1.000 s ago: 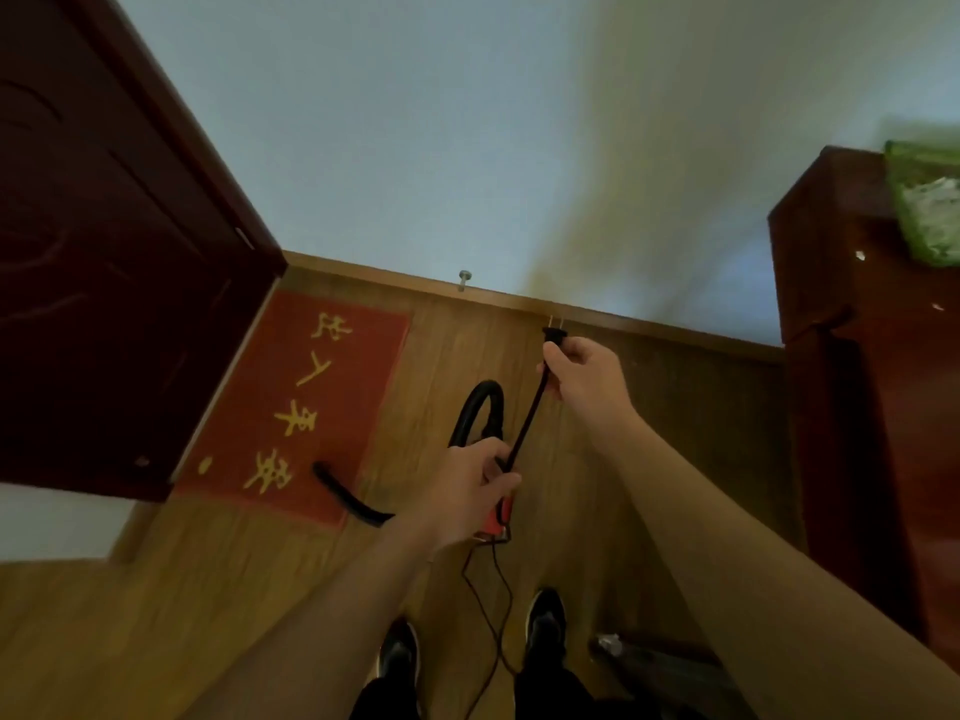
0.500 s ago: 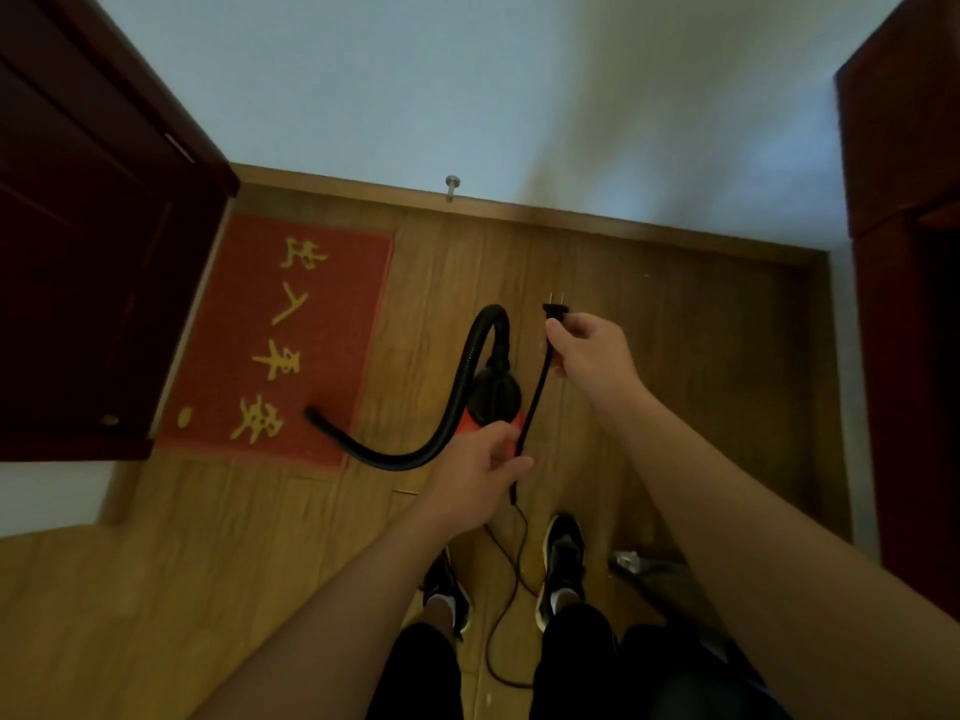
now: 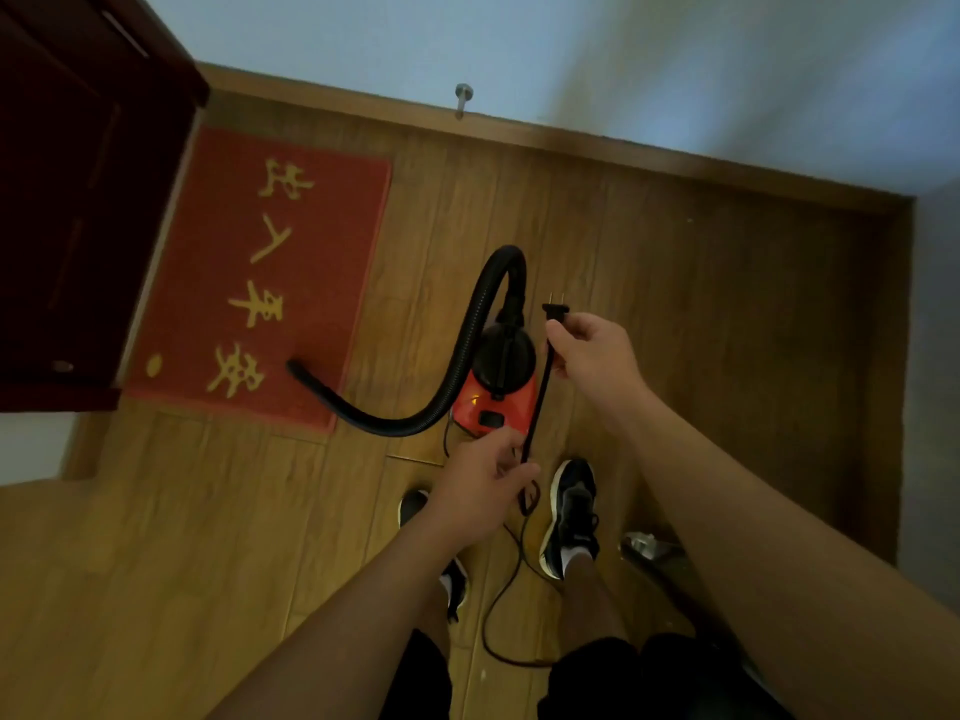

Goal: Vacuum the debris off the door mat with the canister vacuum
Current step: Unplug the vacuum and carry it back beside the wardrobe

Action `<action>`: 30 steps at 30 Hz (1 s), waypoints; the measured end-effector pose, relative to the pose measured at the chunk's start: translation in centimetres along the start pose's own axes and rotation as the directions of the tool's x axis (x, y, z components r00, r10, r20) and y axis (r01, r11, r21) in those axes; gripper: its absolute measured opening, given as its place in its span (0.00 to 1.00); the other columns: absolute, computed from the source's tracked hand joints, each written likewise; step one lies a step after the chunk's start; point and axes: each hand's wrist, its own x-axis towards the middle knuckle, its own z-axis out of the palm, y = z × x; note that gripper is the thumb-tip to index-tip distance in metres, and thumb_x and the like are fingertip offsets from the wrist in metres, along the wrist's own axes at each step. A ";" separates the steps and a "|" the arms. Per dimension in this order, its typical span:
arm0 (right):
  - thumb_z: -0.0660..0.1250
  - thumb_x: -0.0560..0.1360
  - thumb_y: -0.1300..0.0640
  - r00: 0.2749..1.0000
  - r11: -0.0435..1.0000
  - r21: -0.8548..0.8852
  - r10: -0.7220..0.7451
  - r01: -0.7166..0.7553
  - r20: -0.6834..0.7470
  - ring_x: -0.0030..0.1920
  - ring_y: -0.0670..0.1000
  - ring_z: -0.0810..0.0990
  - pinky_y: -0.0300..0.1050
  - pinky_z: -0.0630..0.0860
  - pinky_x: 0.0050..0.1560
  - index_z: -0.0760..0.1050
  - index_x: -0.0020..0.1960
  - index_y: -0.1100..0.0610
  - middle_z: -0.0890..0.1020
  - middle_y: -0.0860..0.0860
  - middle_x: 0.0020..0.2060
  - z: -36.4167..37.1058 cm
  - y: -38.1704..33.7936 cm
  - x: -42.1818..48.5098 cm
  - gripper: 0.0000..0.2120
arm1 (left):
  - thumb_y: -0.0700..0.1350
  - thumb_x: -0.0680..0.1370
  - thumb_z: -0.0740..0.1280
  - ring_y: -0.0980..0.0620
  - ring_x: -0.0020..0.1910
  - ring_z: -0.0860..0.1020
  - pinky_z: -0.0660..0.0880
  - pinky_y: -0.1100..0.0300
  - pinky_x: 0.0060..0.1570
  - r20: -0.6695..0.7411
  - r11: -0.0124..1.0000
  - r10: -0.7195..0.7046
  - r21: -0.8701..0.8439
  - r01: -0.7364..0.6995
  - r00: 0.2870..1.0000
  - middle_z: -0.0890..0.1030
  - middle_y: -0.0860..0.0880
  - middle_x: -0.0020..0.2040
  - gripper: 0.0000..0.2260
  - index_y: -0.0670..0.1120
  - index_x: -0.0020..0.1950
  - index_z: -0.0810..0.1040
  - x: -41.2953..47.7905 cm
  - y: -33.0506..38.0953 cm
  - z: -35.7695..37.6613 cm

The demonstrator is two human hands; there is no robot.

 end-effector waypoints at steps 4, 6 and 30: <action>0.64 0.83 0.56 0.998 0.999 0.003 0.046 -0.046 0.038 0.44 0.48 0.82 0.46 0.80 0.51 0.81 0.54 0.55 0.84 0.52 0.44 1.4 4.5 4.2 0.07 | 0.46 0.81 0.69 0.55 0.46 0.84 0.82 0.48 0.51 -0.003 0.998 -0.033 -0.045 0.033 0.999 0.86 0.52 0.47 0.07 0.60 0.54 0.79 2.6 -3.5 1.9; 0.64 0.83 0.56 0.996 0.997 0.000 0.073 -0.073 0.046 0.46 0.49 0.83 0.48 0.80 0.54 0.81 0.53 0.55 0.85 0.55 0.47 2.3 6.8 6.1 0.07 | 0.45 0.82 0.69 0.56 0.44 0.84 0.81 0.54 0.47 -0.014 0.996 -0.051 -0.068 0.050 0.999 0.86 0.52 0.46 0.08 0.61 0.52 0.78 3.8 -5.3 2.3; 0.65 0.83 0.57 0.994 0.995 -0.018 0.095 -0.094 0.047 0.35 0.41 0.79 0.36 0.76 0.37 0.80 0.51 0.52 0.82 0.47 0.39 8.5 19.1 23.3 0.06 | 0.45 0.82 0.68 0.63 0.33 0.79 0.77 0.57 0.40 -0.068 0.982 -0.145 -0.129 0.135 0.987 0.83 0.59 0.38 0.05 0.55 0.54 0.80 19.1 -19.7 4.9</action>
